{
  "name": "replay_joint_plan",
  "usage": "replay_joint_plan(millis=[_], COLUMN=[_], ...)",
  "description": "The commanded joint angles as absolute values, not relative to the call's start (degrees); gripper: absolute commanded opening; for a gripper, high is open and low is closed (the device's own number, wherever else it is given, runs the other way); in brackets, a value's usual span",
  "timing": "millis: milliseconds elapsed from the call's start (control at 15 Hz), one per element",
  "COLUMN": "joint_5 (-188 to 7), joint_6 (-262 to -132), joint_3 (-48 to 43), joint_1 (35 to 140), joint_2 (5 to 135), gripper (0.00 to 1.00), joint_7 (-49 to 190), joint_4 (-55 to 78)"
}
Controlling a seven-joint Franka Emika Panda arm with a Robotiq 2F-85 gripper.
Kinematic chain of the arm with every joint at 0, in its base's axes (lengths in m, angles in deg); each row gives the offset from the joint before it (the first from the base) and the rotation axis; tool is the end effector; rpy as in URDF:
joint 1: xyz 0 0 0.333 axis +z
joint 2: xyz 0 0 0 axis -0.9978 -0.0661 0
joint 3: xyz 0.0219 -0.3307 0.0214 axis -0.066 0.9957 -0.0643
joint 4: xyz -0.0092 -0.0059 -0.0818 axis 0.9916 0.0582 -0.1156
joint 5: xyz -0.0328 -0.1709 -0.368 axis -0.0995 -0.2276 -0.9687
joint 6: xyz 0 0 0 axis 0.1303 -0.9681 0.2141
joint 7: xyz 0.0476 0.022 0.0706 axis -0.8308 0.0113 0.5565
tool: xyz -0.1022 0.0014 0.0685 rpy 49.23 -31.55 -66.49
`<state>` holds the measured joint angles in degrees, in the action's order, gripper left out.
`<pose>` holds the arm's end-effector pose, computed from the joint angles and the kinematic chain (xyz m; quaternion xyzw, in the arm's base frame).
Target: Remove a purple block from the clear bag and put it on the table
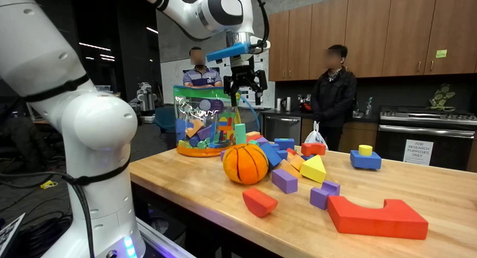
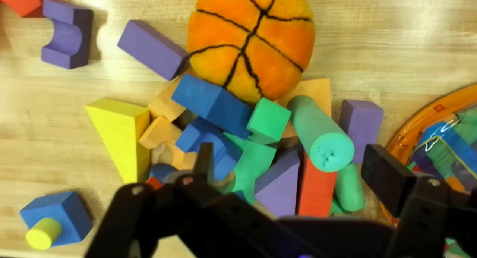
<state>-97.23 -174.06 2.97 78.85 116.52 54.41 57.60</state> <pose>0.3817 -0.1362 0.4933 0.9989 -0.0078 0.0148 0.0445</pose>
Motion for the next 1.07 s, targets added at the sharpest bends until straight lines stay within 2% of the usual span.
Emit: replay_joint_plan(millis=[0, 600, 1000], joint_5=[-100.59, -105.90, -110.01], joint_6=[-171.50, -171.44, -174.17], joint_3=[1.41, -4.63, -11.09], joint_1=[78.50, 81.49, 85.02], joint_2=[118.94, 119.28, 119.19], gripper=[1.00, 1.00, 1.00], joint_7=[53.94, 54.61, 56.62], joint_4=[52.03, 39.55, 38.61])
